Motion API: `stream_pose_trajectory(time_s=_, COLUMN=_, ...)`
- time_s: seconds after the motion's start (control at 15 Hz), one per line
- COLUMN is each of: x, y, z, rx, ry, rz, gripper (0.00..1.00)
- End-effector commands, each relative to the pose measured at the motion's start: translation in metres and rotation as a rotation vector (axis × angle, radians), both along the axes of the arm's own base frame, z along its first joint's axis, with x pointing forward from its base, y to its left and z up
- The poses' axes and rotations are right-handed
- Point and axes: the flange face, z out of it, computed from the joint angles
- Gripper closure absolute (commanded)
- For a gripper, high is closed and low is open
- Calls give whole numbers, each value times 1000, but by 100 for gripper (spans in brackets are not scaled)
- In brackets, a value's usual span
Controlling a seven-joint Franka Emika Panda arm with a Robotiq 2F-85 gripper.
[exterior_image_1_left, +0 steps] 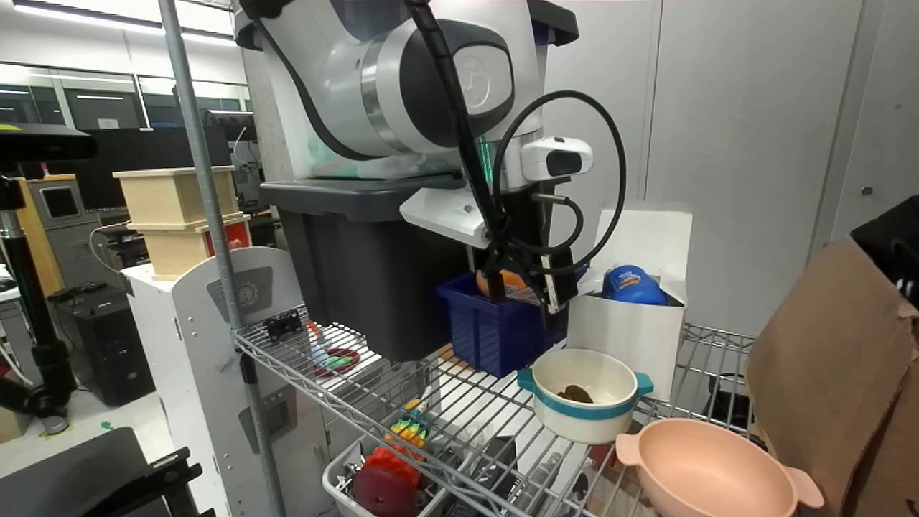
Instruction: Put the sponges in the bowl
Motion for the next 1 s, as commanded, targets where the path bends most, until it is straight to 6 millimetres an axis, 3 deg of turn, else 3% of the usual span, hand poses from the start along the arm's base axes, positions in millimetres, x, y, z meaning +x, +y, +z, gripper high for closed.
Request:
stream_pose_trajectory(time_s=0.0, x=12, y=9, z=6, rx=20, ry=-18, rz=7, gripper=0)
stream_pose_trajectory(time_s=0.47, x=18, y=15, z=10, rx=29, ry=-35, rz=16, gripper=0)
stream_pose_trajectory(time_s=0.93, x=25, y=0, z=12, rx=36, ry=-41, rz=-5, gripper=0)
